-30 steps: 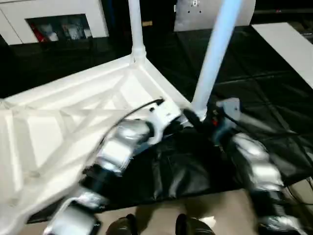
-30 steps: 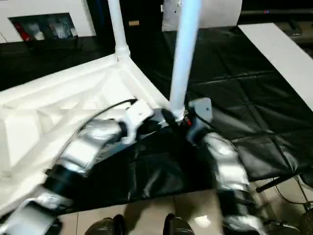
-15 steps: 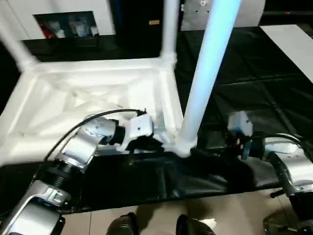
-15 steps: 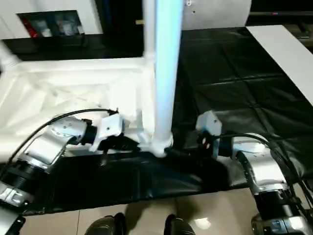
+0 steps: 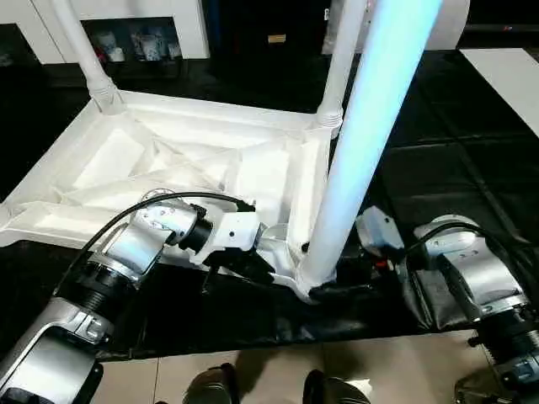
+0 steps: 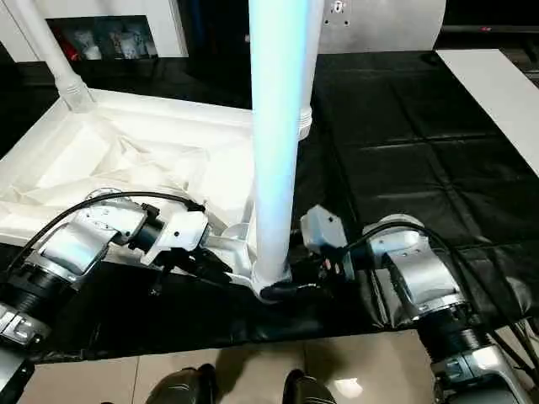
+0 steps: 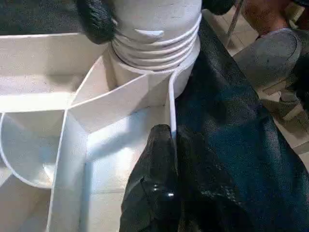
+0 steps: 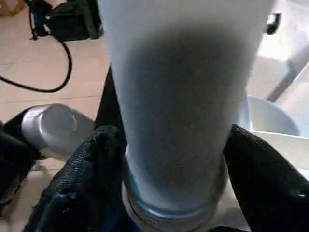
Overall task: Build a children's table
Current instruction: Rotate leg to tighten
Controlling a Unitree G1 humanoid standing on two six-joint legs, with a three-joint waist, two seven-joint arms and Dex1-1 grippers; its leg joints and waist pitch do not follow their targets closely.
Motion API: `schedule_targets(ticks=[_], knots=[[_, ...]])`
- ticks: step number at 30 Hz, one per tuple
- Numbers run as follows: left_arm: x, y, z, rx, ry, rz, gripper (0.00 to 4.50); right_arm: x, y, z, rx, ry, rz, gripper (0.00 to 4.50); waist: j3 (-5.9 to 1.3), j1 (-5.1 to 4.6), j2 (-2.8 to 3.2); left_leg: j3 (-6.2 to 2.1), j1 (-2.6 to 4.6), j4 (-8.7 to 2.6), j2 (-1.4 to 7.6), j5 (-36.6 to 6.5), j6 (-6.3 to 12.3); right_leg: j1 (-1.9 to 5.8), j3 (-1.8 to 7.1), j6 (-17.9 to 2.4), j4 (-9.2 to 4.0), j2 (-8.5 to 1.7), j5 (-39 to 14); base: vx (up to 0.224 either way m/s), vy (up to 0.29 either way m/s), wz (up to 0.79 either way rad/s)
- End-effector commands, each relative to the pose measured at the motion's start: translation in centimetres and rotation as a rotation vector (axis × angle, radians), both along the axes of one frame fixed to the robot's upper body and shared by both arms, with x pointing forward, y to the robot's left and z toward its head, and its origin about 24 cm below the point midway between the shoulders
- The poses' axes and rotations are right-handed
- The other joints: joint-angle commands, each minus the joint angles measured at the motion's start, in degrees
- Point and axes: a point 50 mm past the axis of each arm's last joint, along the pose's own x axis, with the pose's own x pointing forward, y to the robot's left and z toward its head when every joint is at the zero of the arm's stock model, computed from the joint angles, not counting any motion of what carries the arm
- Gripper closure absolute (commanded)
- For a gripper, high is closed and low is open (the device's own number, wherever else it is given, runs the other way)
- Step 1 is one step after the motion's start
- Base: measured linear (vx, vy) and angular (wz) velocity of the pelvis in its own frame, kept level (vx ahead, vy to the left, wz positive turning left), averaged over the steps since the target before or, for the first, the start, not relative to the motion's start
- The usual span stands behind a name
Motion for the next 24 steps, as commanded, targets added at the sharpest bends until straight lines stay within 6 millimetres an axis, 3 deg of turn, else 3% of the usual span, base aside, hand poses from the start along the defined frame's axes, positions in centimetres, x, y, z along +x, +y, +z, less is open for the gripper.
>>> schedule_targets(ticks=[1, 7, 20, 21, 24], knots=[[-0.8, -0.7, -0.8, 0.053, 0.035, -0.097, 4.50, -0.1, 0.1, 0.0, -0.016, 0.010, 0.036, 1.33, -3.55, -0.38, -0.54, -1.86, 1.54, -3.22, 4.82, -8.64, 6.98, 2.79, 3.51, -14.32, -3.18, -5.68, -11.50, 0.000, 0.000, 0.00], [-0.6, -0.3, -0.9, 0.064, 0.037, -0.095, 4.50, -0.1, 0.3, -0.4, -0.025, 0.033, 0.056, 1.84, -3.45, -0.31, -0.56, -1.96, 1.55, -3.30, 4.85, -9.51, 6.67, 2.80, 3.46, -13.85, -3.36, -5.75, -13.83, 0.000, 0.000, 0.00], [-0.7, 0.3, -1.1, 0.055, 0.066, -0.060, 4.50, -0.8, 0.3, -1.1, -0.014, 0.088, 0.057, 1.91, -3.57, -0.20, -0.17, -1.95, 1.55, -3.26, 4.89, -9.21, 6.57, 2.95, 3.48, -14.82, -3.16, -5.73, -11.26, 0.000, 0.000, 0.00], [-0.7, 0.2, -1.1, 0.038, 0.073, -0.032, 4.50, -0.8, 0.5, -1.2, 0.006, 0.108, 0.035, 1.91, -3.71, -0.12, 0.04, -1.98, 1.60, -3.25, 4.92, -9.02, 6.46, 3.07, 3.49, -15.05, -3.01, -5.72, -10.66, 0.000, 0.000, 0.00], [-0.4, -0.3, -1.1, -0.014, 0.082, 0.086, 4.50, -0.9, 1.0, -1.5, 0.059, 0.161, -0.056, 1.91, -3.70, -0.16, -0.11, -1.98, 1.51, -3.31, 4.99, -8.81, 6.33, 3.15, 3.47, -15.50, -2.96, -5.73, -9.91, 0.000, 0.000, 0.00]])
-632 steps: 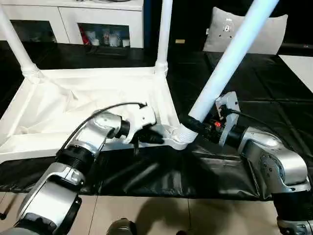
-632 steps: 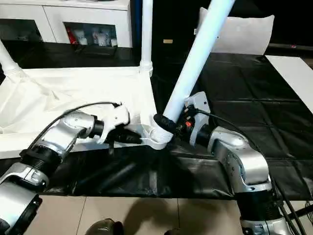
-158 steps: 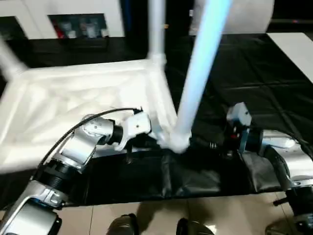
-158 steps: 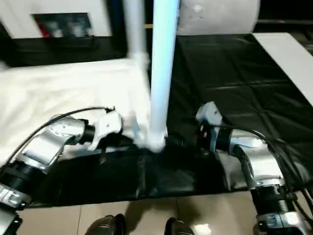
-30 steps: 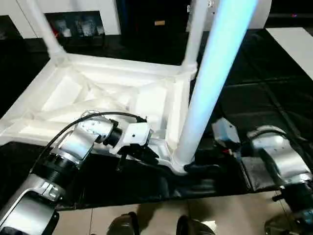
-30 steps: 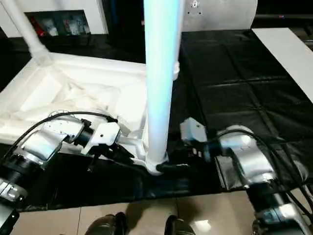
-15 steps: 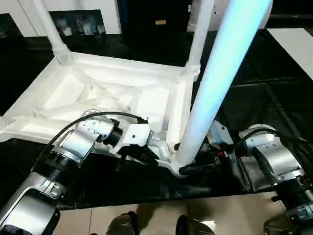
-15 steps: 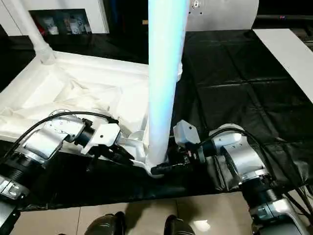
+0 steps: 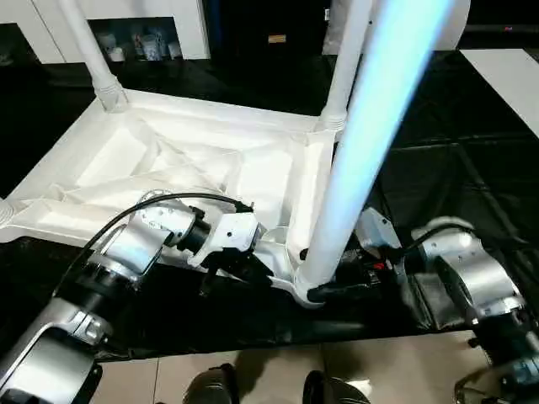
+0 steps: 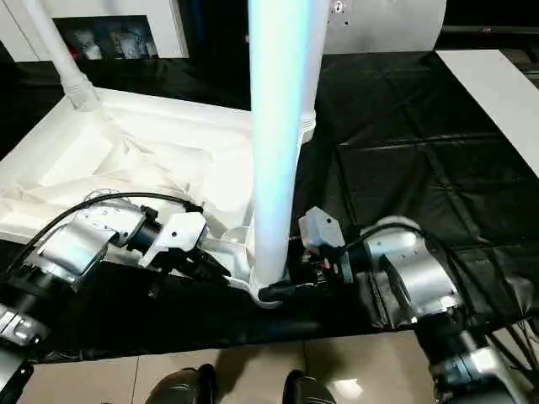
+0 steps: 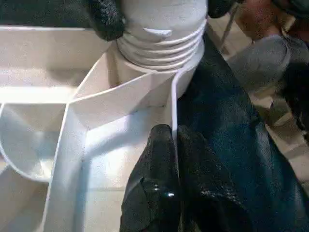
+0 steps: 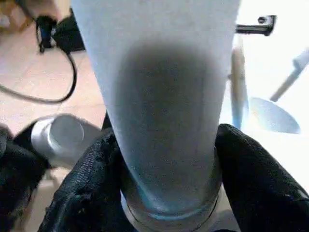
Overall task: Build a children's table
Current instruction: Rotate leg to tighten
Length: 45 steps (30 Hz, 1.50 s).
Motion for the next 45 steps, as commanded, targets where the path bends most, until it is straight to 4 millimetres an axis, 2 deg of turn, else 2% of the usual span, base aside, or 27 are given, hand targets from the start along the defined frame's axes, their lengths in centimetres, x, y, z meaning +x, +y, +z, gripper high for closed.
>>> schedule_targets(ticks=[1, 2, 4, 5, 6, 7, 9, 10, 12, 13, 14, 15, 16, 18, 21, 22, 23, 24, 25, 27, 30, 33, 34, 36, 38, 42, 45], knots=[[-0.1, -1.0, -0.9, -0.039, 0.034, 0.137, 4.50, -0.4, 1.2, -1.2, 0.053, 0.096, -0.108, 1.91, -3.42, -0.14, -0.05, -2.03, 1.48, -3.51, 4.97, -10.80, 5.55, 2.88, 3.51, -14.81, -3.60, -5.88, -13.72, 0.000, 0.000, 0.00], [-0.2, -1.2, -0.9, -0.054, 0.037, 0.168, 4.50, -0.3, 1.3, -1.4, 0.059, 0.097, -0.154, 1.92, -3.31, -0.30, -0.12, -2.09, 1.42, -3.66, 5.05, -11.54, 4.92, 2.96, 3.53, -14.58, -3.66, -5.93, -15.20, 0.000, 0.000, 0.00], [-0.3, -1.6, -1.0, -0.082, 0.042, 0.227, 4.50, 0.1, 1.6, -1.9, 0.070, 0.090, -0.249, 1.93, -2.95, -0.54, -0.21, -2.40, 1.84, -3.92, 4.76, -16.05, 2.46, 2.62, 3.61, -11.96, -4.77, -6.29, -25.59, 0.000, 0.000, 0.00], [-0.2, -2.1, -1.1, -0.119, 0.051, 0.309, 4.50, 0.7, 1.8, -2.3, 0.082, 0.075, -0.362, 1.94, -2.71, -0.90, -0.39, -2.73, 1.56, -4.13, 4.50, -17.51, 1.64, 2.75, 3.47, -10.33, -5.18, -6.35, -29.98, 0.000, 0.000, 0.00], [-0.2, -2.1, -1.1, -0.119, 0.051, 0.309, 4.50, 0.7, 1.8, -2.3, 0.082, 0.075, -0.362, 1.94, -2.71, -0.90, -0.39, -2.73, 1.56, -4.13, 4.50, -17.51, 1.64, 2.75, 3.47, -10.33, -5.18, -6.35, -29.98, 0.000, 0.000, 0.00], [-0.2, -2.6, -1.2, -0.145, 0.056, 0.371, 4.50, 1.2, 2.0, -2.6, 0.094, 0.068, -0.457, 1.94, -2.21, -1.87, -0.46, -3.21, 1.62, -4.43, 4.50, -20.66, 0.03, 2.42, 3.24, -8.42, -5.53, -6.36, -35.47, 0.000, 0.000, 0.00], [-0.2, -3.1, -1.3, -0.166, 0.059, 0.435, 4.50, 1.6, 2.2, -2.8, 0.113, 0.071, -0.540, 1.94, -2.21, -2.87, -0.67, -3.56, 2.01, -4.25, 4.17, -23.07, -0.69, 2.23, 3.07, -6.43, -6.26, -6.63, -40.29, 0.000, 0.000, 0.00], [-0.1, -4.1, -1.4, -0.194, 0.066, 0.529, 4.50, 2.5, 2.3, -3.0, 0.126, 0.069, -0.698, 1.95, -2.27, -3.53, -0.81, -3.68, 1.77, -4.33, 4.14, -23.08, -0.82, 2.40, 2.96, -5.75, -6.42, -6.53, -40.86, 0.000, 0.000, 0.00], [0.0, -4.3, -1.4, -0.200, 0.067, 0.551, 4.50, 2.7, 2.3, -3.1, 0.127, 0.069, -0.736, 1.95, -2.25, -3.83, -0.62, -3.87, 1.69, -4.41, 4.05, -23.11, -0.77, 2.35, 2.71, -5.36, -6.59, -6.38, -40.61, 0.000, 0.000, 0.00], [0.2, -4.9, -1.3, -0.217, 0.066, 0.596, 4.50, 3.1, 2.4, -3.1, 0.142, 0.082, -0.805, 1.96, -2.55, -4.04, -0.66, -3.84, 1.68, -4.51, 3.99, -22.32, -0.03, 2.55, 2.75, -5.14, -6.66, -6.29, -38.12, 0.000, 0.000, 0.00], [0.9, -6.6, -0.8, -0.267, 0.064, 0.705, 4.50, 4.2, 2.7, -3.1, 0.188, 0.121, -0.966, 1.96, -2.57, -4.16, -0.55, -3.55, 1.96, -4.46, 4.00, -21.90, 0.46, 2.08, 2.92, -5.99, -6.75, -6.04, -36.05, 0.000, 0.000, 0.00], [0.9, -6.6, -0.8, -0.267, 0.064, 0.705, 4.50, 4.2, 2.7, -3.1, 0.188, 0.121, -0.966, 1.96, -2.39, -4.39, -0.61, -3.35, 2.20, -4.34, 3.95, -22.20, 0.41, 1.70, 2.99, -6.32, -6.95, -5.97, -36.15, 0.000, 0.000, 0.00], [1.4, -7.6, -0.4, -0.301, 0.062, 0.771, 4.50, 4.7, 3.0, -3.2, 0.205, 0.140, -1.048, 1.96, -2.49, -4.41, -0.68, -3.32, 2.62, -4.03, 3.69, -22.32, 0.39, 1.56, 2.83, -6.27, -7.16, -5.98, -36.90, 0.000, 0.000, 0.00], [1.7, -8.5, 0.0, -0.324, 0.058, 0.819, 4.50, 5.1, 3.3, -3.2, 0.213, 0.150, -1.107, 1.96, -2.59, -4.45, -0.58, -3.47, 2.17, -4.16, 3.75, -21.51, 0.50, 1.96, 2.81, -6.41, -6.90, -6.01, -35.38, 0.000, 0.000, 0.00], [1.9, -9.7, 0.7, -0.332, 0.021, 0.866, 4.50, 5.5, 4.1, -3.1, 0.200, 0.121, -1.182, 1.96, -3.32, -4.51, -0.53, -3.10, 1.44, -4.39, 4.08, -17.27, 2.03, 2.59, 3.13, -8.87, -5.83, -5.76, -23.37, 0.000, 0.000, 0.00], [1.8, -9.9, 0.8, -0.322, 0.005, 0.860, 4.50, 5.6, 4.4, -3.0, 0.194, 0.099, -1.190, 1.96, -3.30, -4.52, -0.53, -2.75, 1.37, -4.26, 3.95, -15.54, 2.90, 2.51, 3.26, -9.77, -5.63, -5.63, -19.88, 0.000, 0.000, 0.00], [1.8, -10.0, 0.8, -0.315, -0.003, 0.855, 4.50, 5.6, 4.6, -3.0, 0.197, 0.091, -1.187, 1.63, -3.37, -4.41, -0.63, -2.50, 1.52, -4.04, 3.84, -14.58, 3.84, 2.52, 3.34, -10.35, -5.58, -5.68, -18.42, 0.000, 0.000, 0.00], [1.7, -10.0, 0.7, -0.306, -0.014, 0.848, 4.50, 5.5, 4.8, -2.9, 0.200, 0.079, -1.183, 1.63, -3.37, -4.41, -0.63, -2.50, 1.52, -4.04, 3.84, -14.58, 3.84, 2.52, 3.34, -10.35, -5.58, -5.68, -18.42, 0.000, 0.000, 0.00], [1.6, -9.9, 0.6, -0.289, -0.029, 0.835, 4.50, 5.4, 5.0, -2.7, 0.211, 0.069, -1.173, 1.30, -3.42, -4.23, -0.67, -2.39, 1.45, -3.84, 3.80, -13.41, 4.91, 2.61, 3.35, -10.43, -5.60, -5.82, -18.90, 0.000, 0.000, 0.00], [1.6, -9.3, 0.4, -0.267, -0.051, 0.826, 4.50, 5.3, 5.0, -2.4, 0.244, 0.057, -1.158, 1.27, -3.51, -3.98, -0.60, -2.32, 1.24, -3.76, 3.77, -11.63, 5.61, 2.75, 3.27, -10.34, -5.49, -5.77, -18.27, 0.000, 0.000, 0.00], [1.8, -8.1, 0.1, -0.245, -0.067, 0.809, 4.50, 5.0, 4.1, -1.6, 0.296, 0.012, -1.121, 0.95, -3.57, -3.72, -0.79, -2.27, 1.04, -3.65, 3.77, -9.78, 6.45, 2.94, 3.21, -10.17, -5.12, -5.59, -16.21, 0.000, 0.000, 0.00], [1.7, -7.3, -0.1, -0.238, -0.072, 0.780, 4.50, 4.9, 3.2, -1.3, 0.303, -0.025, -1.088, 0.73, -3.79, -3.47, -1.00, -2.04, 0.93, -3.23, 3.73, -7.20, 7.64, 2.95, 3.28, -11.40, -4.50, -5.43, -12.14, 0.000, 0.000, 0.00], [1.7, -6.9, -0.2, -0.234, -0.078, 0.756, 4.50, 4.7, 2.7, -1.1, 0.303, -0.047, -1.058, 0.60, -3.87, -3.37, -0.89, -2.01, 0.93, -3.17, 3.77, -6.73, 7.84, 2.98, 3.27, -11.71, -4.32, -5.40, -11.31, 0.000, 0.000, 0.00], [1.6, -5.4, -0.7, -0.210, -0.070, 0.710, 4.50, 4.1, 1.2, -0.4, 0.310, -0.098, -0.965, 0.45, -4.13, -3.15, -1.24, -1.88, 0.66, -2.77, 3.69, -4.05, 9.46, 3.21, 3.22, -12.30, -3.65, -5.21, -7.18, 0.000, 0.000, 0.00], [1.5, -4.5, -0.8, -0.198, -0.077, 0.637, 4.50, 3.7, 0.0, 0.2, 0.312, -0.108, -0.872, 0.29, -3.85, -3.12, -1.40, -1.87, 0.56, -2.74, 3.50, -5.14, 10.66, 3.18, 3.01, -12.04, -3.98, -5.19, -8.63, 0.000, 0.000, 0.00], [1.0, -3.2, -0.9, -0.168, -0.058, 0.513, 4.50, 3.2, -1.7, 1.1, 0.280, -0.118, -0.745, 0.02, -3.65, -3.08, -1.21, -1.88, 0.87, -2.79, 3.70, -6.88, 9.73, 2.74, 3.02, -10.83, -4.40, -5.11, -14.50, 0.000, 0.000, 0.00], [0.6, -2.2, -0.9, -0.122, -0.054, 0.391, 4.50, 2.7, -2.8, 1.7, 0.228, -0.098, -0.599, 0.02, -3.78, -2.84, -1.04, -1.94, 1.26, -2.80, 4.05, -7.30, 9.16, 2.54, 3.15, -11.49, -4.11, -5.02, -13.96, 0.000, 0.000, 0.00]])
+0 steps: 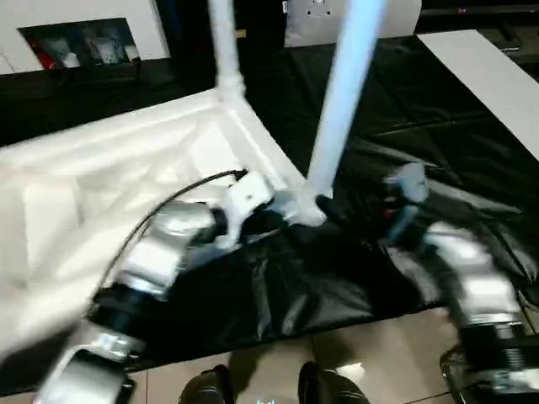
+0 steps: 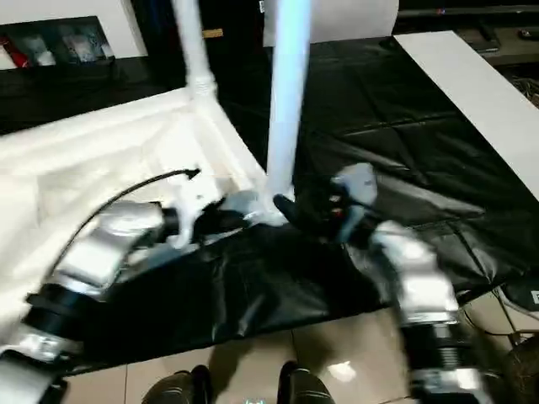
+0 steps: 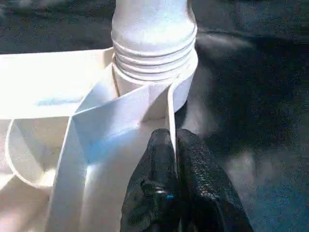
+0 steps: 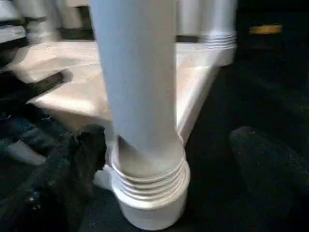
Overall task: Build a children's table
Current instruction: Rotate leg to tighten
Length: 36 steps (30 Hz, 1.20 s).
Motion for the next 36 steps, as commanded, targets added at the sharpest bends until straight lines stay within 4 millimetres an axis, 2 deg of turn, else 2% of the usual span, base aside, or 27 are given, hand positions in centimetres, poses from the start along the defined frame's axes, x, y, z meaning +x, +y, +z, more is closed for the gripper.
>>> schedule_targets(ticks=[1, 3, 4, 6, 7, 9, 10, 11, 15, 17, 18, 19, 25, 31, 36], knots=[[-1.0, -0.3, -0.9, 0.055, 0.041, -0.154, 4.50, -0.5, 0.0, 0.6, -0.026, 0.014, 0.138, 0.02, -4.15, 0.14, -0.63, -1.76, 1.46, -2.86, 4.05, -6.76, 9.34, 3.46, 3.19, -11.78, -3.37, -5.05, -13.63, 0.000, 0.000, 0.00], [-1.2, 0.1, -0.9, 0.085, 0.040, -0.234, 4.50, -0.9, -0.3, 0.8, -0.096, 0.021, 0.237, 0.02, -4.20, 0.30, -0.69, -1.74, 1.41, -2.82, 4.14, -6.12, 9.51, 3.50, 3.26, -12.22, -3.14, -5.17, -12.35, 0.000, 0.000, 0.00], [-1.3, 0.4, -0.8, 0.100, 0.046, -0.305, 4.50, -1.2, -0.5, 1.1, -0.142, 0.026, 0.323, 0.02, -4.25, 0.74, -0.80, -1.61, 1.37, -2.65, 4.03, -5.74, 9.94, 3.61, 3.15, -12.51, -2.95, -5.10, -11.70, 0.000, 0.000, 0.00], [-1.5, 0.4, -0.7, 0.102, 0.052, -0.348, 4.50, -1.4, -0.6, 1.2, -0.160, 0.028, 0.371, 0.02, -4.17, 0.99, -1.00, -1.42, 1.25, -2.55, 4.21, -5.83, 9.89, 3.53, 3.29, -12.61, -2.81, -5.26, -11.57, 0.000, 0.000, 0.00], [-1.6, 0.5, -0.6, 0.122, 0.058, -0.397, 4.50, -1.7, -0.5, 1.4, -0.187, 0.029, 0.443, 0.02, -4.17, 1.20, -1.04, -1.44, 1.25, -2.52, 4.19, -6.45, 9.53, 3.49, 3.25, -12.63, -2.86, -5.36, -12.89, 0.000, 0.000, 0.00], [-1.7, 0.5, -0.6, 0.134, 0.060, -0.424, 4.50, -1.8, -0.4, 1.4, -0.201, 0.033, 0.481, 0.02, -4.09, 1.43, -1.05, -1.46, 1.32, -2.53, 4.24, -7.19, 9.11, 3.38, 3.30, -12.31, -3.00, -5.40, -14.77, 0.000, 0.000, 0.00], [-1.7, 0.5, -0.5, 0.142, 0.064, -0.448, 4.50, -1.9, -0.3, 1.4, -0.209, 0.042, 0.513, 0.02, -4.01, 1.70, -1.22, -1.52, 1.34, -2.57, 4.26, -8.19, 8.30, 3.36, 3.34, -11.64, -3.17, -5.52, -17.53, 0.000, 0.000, 0.00], [-1.8, 0.4, -0.5, 0.145, 0.067, -0.466, 4.50, -2.0, -0.3, 1.4, -0.213, 0.051, 0.535, 0.28, -3.99, 1.79, -1.19, -1.54, 1.37, -2.61, 4.31, -8.32, 8.01, 3.34, 3.37, -11.53, -3.22, -5.55, -18.05, 0.000, 0.000, 0.00], [-2.1, 0.1, -0.3, 0.171, 0.075, -0.563, 4.50, -2.2, 0.2, 1.5, -0.230, 0.086, 0.632, 0.59, -3.96, 2.16, -1.28, -1.58, 1.53, -2.65, 4.38, -8.39, 7.43, 3.13, 3.40, -11.22, -3.26, -5.47, -18.98, 0.000, 0.000, 0.00], [-2.1, -0.1, -0.2, 0.186, 0.070, -0.606, 4.50, -2.2, 0.6, 1.5, -0.238, 0.088, 0.677, 0.75, -4.04, 2.31, -1.31, -1.51, 1.53, -2.59, 4.36, -7.86, 7.60, 3.13, 3.45, -11.48, -3.09, -5.41, -17.48, 0.000, 0.000, 0.00], [-2.1, -0.1, -0.2, 0.186, 0.070, -0.606, 4.50, -2.2, 0.6, 1.5, -0.238, 0.088, 0.677, 0.79, -4.11, 2.34, -1.35, -1.50, 1.53, -2.53, 4.33, -7.68, 7.72, 3.16, 3.42, -11.58, -3.00, -5.38, -17.02, 0.000, 0.000, 0.00], [-2.1, -0.2, -0.2, 0.187, 0.069, -0.614, 4.50, -2.2, 0.6, 1.6, -0.238, 0.091, 0.689, 1.03, -4.19, 2.34, -1.44, -1.54, 1.41, -2.51, 4.35, -7.16, 7.77, 3.31, 3.41, -11.84, -2.87, -5.48, -16.13, 0.000, 0.000, 0.00], [-1.9, -0.5, -0.1, 0.190, 0.063, -0.634, 4.50, -2.5, 0.9, 1.5, -0.244, 0.119, 0.756, 1.47, -4.31, 2.29, -1.54, -1.52, 1.25, -2.33, 4.30, -6.10, 8.36, 3.46, 3.33, -12.35, -2.61, -5.44, -14.42, 0.000, 0.000, 0.00], [-1.6, -0.3, -0.2, 0.191, 0.063, -0.630, 4.50, -2.7, 1.0, 1.4, -0.250, 0.134, 0.783, 2.05, -4.23, 2.31, -1.74, -1.50, 1.24, -2.33, 4.20, -6.74, 8.19, 3.45, 3.28, -11.76, -2.82, -5.43, -16.30, 0.000, 0.000, 0.00], [-1.4, 0.0, -0.2, 0.180, 0.070, -0.601, 4.50, -3.0, 1.2, 1.2, -0.232, 0.147, 0.792, 2.40, -4.29, 2.45, -1.42, -1.57, 1.36, -2.34, 4.33, -6.40, 7.99, 3.39, 3.29, -12.16, -2.71, -5.45, -15.39, 0.000, 0.000, 0.00]])
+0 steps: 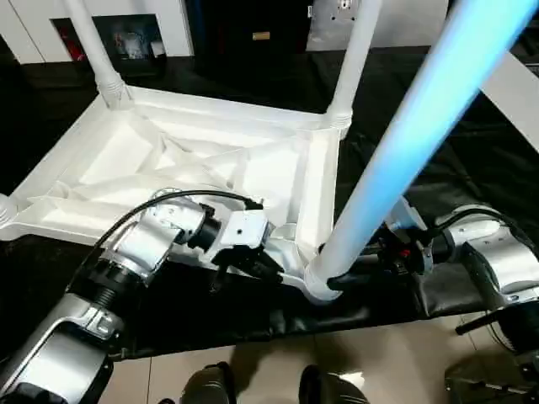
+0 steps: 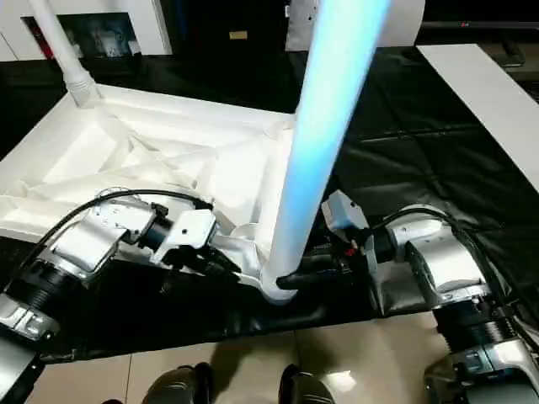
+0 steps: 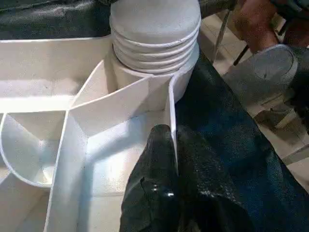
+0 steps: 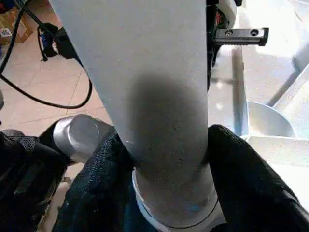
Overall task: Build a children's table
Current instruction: Rotate leg to tighten
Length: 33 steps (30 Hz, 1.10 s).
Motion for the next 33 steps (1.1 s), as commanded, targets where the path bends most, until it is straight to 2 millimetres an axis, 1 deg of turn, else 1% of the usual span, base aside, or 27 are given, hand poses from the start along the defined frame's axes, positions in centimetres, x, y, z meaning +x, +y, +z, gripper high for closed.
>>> schedule_targets(ticks=[1, 3, 4, 5, 7, 9, 10, 11, 12, 13, 14, 15, 16, 17, 18, 19, 20, 21, 22, 23, 25, 26, 27, 28, 29, 31, 33], knots=[[-0.3, -0.4, -0.4, 0.028, 0.021, -0.037, 4.50, -0.6, 0.5, 0.1, 0.006, 0.012, 0.049, 2.43, -4.48, -0.40, -0.87, -1.62, 1.46, -3.05, 4.31, -6.12, 8.09, 3.51, 3.24, -12.34, -3.26, -5.20, -14.52, 0.000, 0.000, 0.00], [-0.2, -0.4, -0.4, 0.016, 0.030, -0.016, 4.50, -0.7, 0.6, 0.0, 0.019, 0.022, 0.034, 2.46, -4.51, -0.34, -0.74, -1.64, 1.46, -3.01, 4.33, -5.80, 8.30, 3.52, 3.25, -12.78, -3.12, -5.23, -13.26, 0.000, 0.000, 0.00], [-0.1, -0.4, -0.3, 0.001, 0.038, 0.021, 4.50, -0.7, 0.8, -0.1, 0.035, 0.036, 0.001, 2.47, -4.49, -0.26, -0.42, -1.69, 1.45, -3.05, 4.35, -5.73, 8.23, 3.56, 3.24, -13.06, -3.10, -5.21, -13.02, 0.000, 0.000, 0.00], [0.1, -0.5, -0.3, -0.013, 0.045, 0.056, 4.50, -0.7, 1.0, -0.2, 0.046, 0.046, -0.036, 2.48, -4.39, -0.37, -0.60, -1.59, 1.40, -3.13, 4.35, -6.12, 7.93, 3.66, 3.31, -13.19, -3.25, -5.22, -13.13, 0.000, 0.000, 0.00], [0.2, -0.7, -0.1, -0.038, 0.057, 0.102, 4.50, -0.5, 1.3, -0.4, 0.063, 0.063, -0.094, 2.49, -4.34, -0.34, -0.48, -1.72, 1.29, -3.17, 4.29, -6.71, 7.42, 3.71, 3.22, -13.15, -3.33, -5.36, -14.35, 0.000, 0.000, 0.00], [0.7, -1.2, 0.2, -0.081, 0.056, 0.241, 4.50, 0.4, 2.2, -0.9, 0.094, 0.065, -0.299, 2.49, -4.08, -0.52, -0.14, -1.84, 1.36, -3.39, 4.19, -8.90, 5.99, 3.66, 3.14, -12.17, -3.86, -5.37, -18.43, 0.000, 0.000, 0.00], [0.9, -1.4, 0.3, -0.093, 0.054, 0.308, 4.50, 0.8, 2.5, -1.3, 0.092, 0.049, -0.381, 2.49, -3.70, -1.06, -0.04, -2.18, 1.46, -3.59, 3.93, -11.68, 3.58, 3.47, 2.97, -10.59, -4.58, -5.51, -24.85, 0.000, 0.000, 0.00], [1.0, -1.5, 0.3, -0.097, 0.056, 0.326, 4.50, 0.8, 2.6, -1.3, 0.089, 0.045, -0.398, 2.49, -3.63, -1.17, -0.16, -2.27, 1.50, -3.70, 3.80, -12.48, 2.91, 3.55, 2.86, -9.62, -4.97, -5.57, -27.48, 0.000, 0.000, 0.00], [1.2, -1.8, 0.4, -0.118, 0.064, 0.398, 4.50, 1.1, 2.9, -1.6, 0.078, 0.027, -0.472, 2.49, -3.59, -1.61, -0.17, -2.45, 1.48, -3.84, 3.65, -13.22, 1.92, 3.68, 2.81, -8.09, -5.19, -5.62, -30.42, 0.000, 0.000, 0.00], [1.4, -2.1, 0.4, -0.140, 0.070, 0.451, 4.50, 1.4, 3.1, -1.8, 0.082, 0.021, -0.535, 2.50, -3.56, -2.19, -0.16, -2.51, 1.47, -3.92, 3.69, -13.32, 1.34, 3.48, 2.85, -7.53, -5.25, -5.46, -30.71, 0.000, 0.000, 0.00], [1.5, -2.5, 0.5, -0.159, 0.082, 0.497, 4.50, 1.7, 3.4, -1.8, 0.089, 0.026, -0.596, 2.51, -3.60, -2.45, -0.17, -2.55, 1.46, -3.92, 3.62, -13.56, 1.47, 3.55, 2.79, -7.55, -5.34, -5.42, -30.56, 0.000, 0.000, 0.00], [1.5, -2.5, 0.5, -0.160, 0.083, 0.500, 4.50, 1.7, 3.4, -1.8, 0.090, 0.027, -0.600, 2.51, -3.63, -2.74, -0.21, -2.56, 1.37, -3.91, 3.66, -13.44, 1.44, 3.59, 2.85, -7.70, -5.27, -5.43, -29.90, 0.000, 0.000, 0.00], [1.7, -3.2, 0.5, -0.188, 0.097, 0.571, 4.50, 2.3, 3.9, -2.0, 0.097, 0.030, -0.705, 2.52, -3.82, -3.31, 0.03, -2.60, 1.14, -3.82, 3.53, -12.63, 1.88, 3.69, 2.83, -8.13, -5.07, -5.30, -27.94, 0.000, 0.000, 0.00], [1.7, -3.6, 0.5, -0.199, 0.105, 0.615, 4.50, 2.7, 4.2, -2.0, 0.099, 0.034, -0.766, 2.52, -4.03, -3.57, -0.09, -2.40, 1.28, -3.62, 3.37, -12.54, 2.44, 3.50, 2.85, -8.47, -5.25, -5.15, -26.70, 0.000, 0.000, 0.00], [1.8, -3.8, 0.5, -0.205, 0.107, 0.635, 4.50, 2.9, 4.3, -2.0, 0.101, 0.035, -0.794, 2.52, -3.96, -3.68, -0.15, -2.37, 1.28, -3.61, 3.37, -12.31, 2.65, 3.48, 2.90, -8.71, -5.22, -5.20, -26.11, 0.000, 0.000, 0.00], [2.0, -4.5, 0.5, -0.229, 0.109, 0.708, 4.50, 3.5, 4.8, -2.0, 0.099, 0.030, -0.894, 2.52, -4.06, -3.86, 0.04, -2.26, 1.28, -3.49, 3.37, -11.46, 2.64, 3.38, 2.91, -9.41, -5.00, -5.04, -24.69, 0.000, 0.000, 0.00], [2.1, -4.8, 0.6, -0.239, 0.108, 0.739, 4.50, 3.7, 5.0, -2.0, 0.096, 0.026, -0.925, 2.52, -3.98, -4.01, -0.04, -2.21, 1.29, -3.51, 3.26, -11.56, 2.93, 3.29, 2.83, -9.34, -5.30, -4.93, -24.94, 0.000, 0.000, 0.00], [2.2, -4.9, 0.6, -0.245, 0.108, 0.755, 4.50, 3.8, 5.1, -2.0, 0.095, 0.023, -0.941, 2.53, -4.16, -3.92, 0.06, -2.23, 1.34, -3.34, 3.18, -11.39, 2.96, 3.42, 2.78, -9.26, -5.20, -5.01, -24.75, 0.000, 0.000, 0.00], [2.8, -5.8, 1.0, -0.280, 0.085, 0.855, 4.50, 4.3, 5.7, -2.0, 0.094, 0.014, -1.024, 2.53, -4.28, -4.03, 0.00, -2.07, 1.19, -3.35, 3.24, -10.29, 3.30, 3.48, 2.87, -9.48, -5.03, -4.81, -22.60, 0.000, 0.000, 0.00], [2.8, -5.9, 1.0, -0.283, 0.083, 0.864, 4.50, 4.4, 5.8, -2.0, 0.094, 0.013, -1.030, 2.53, -4.36, -4.09, 0.03, -2.13, 1.19, -3.35, 3.29, -9.96, 3.42, 3.47, 2.84, -9.81, -4.90, -4.78, -21.56, 0.000, 0.000, 0.00], [3.2, -6.5, 1.4, -0.304, 0.051, 0.930, 4.50, 4.6, 6.5, -1.8, 0.108, -0.023, -1.062, 2.53, -4.68, -3.93, 0.09, -2.02, 1.03, -3.22, 3.32, -8.05, 4.61, 3.66, 2.92, -10.79, -4.42, -4.65, -16.27, 0.000, 0.000, 0.00], [3.2, -6.6, 1.5, -0.304, 0.043, 0.930, 4.50, 4.5, 6.6, -1.7, 0.126, -0.025, -1.055, 2.19, -4.75, -3.91, 0.03, -2.00, 0.95, -3.15, 3.28, -7.73, 4.96, 3.81, 2.93, -11.02, -4.34, -4.72, -15.21, 0.000, 0.000, 0.00], [3.2, -6.7, 1.5, -0.300, 0.030, 0.930, 4.50, 4.4, 6.9, -1.5, 0.163, -0.025, -1.050, 1.98, -4.82, -3.72, 0.24, -1.99, 0.90, -3.09, 3.28, -7.06, 5.74, 3.95, 2.97, -11.57, -4.18, -4.87, -13.40, 0.000, 0.000, 0.00], [3.1, -6.7, 1.6, -0.290, 0.015, 0.918, 4.50, 4.4, 7.0, -1.3, 0.198, -0.020, -1.055, 1.85, -4.94, -3.71, 0.15, -1.93, 0.86, -2.99, 3.28, -6.53, 6.42, 4.04, 3.01, -11.95, -3.98, -4.84, -11.55, 0.000, 0.000, 0.00], [3.0, -6.7, 1.6, -0.286, 0.012, 0.914, 4.50, 4.3, 7.0, -1.2, 0.206, -0.017, -1.056, 1.82, -5.02, -3.59, 0.29, -1.92, 0.86, -2.98, 3.32, -5.48, 7.15, 4.11, 3.00, -12.56, -3.74, -4.75, -9.33, 0.000, 0.000, 0.00], [2.9, -6.5, 1.5, -0.278, 0.002, 0.898, 4.50, 4.2, 7.0, -1.0, 0.220, -0.022, -1.055, 1.62, -4.93, -3.52, 0.40, -1.95, 0.89, -3.02, 3.43, -5.18, 7.73, 4.15, 2.94, -13.14, -3.66, -4.76, -8.32, 0.000, 0.000, 0.00], [2.8, -6.1, 1.5, -0.273, -0.004, 0.884, 4.50, 4.1, 6.7, -0.8, 0.239, -0.024, -1.048, 1.42, -4.84, -3.44, 0.44, -1.94, 0.98, -3.08, 3.48, -6.01, 7.61, 4.16, 2.93, -13.20, -3.79, -4.82, -9.41, 0.000, 0.000, 0.00]])
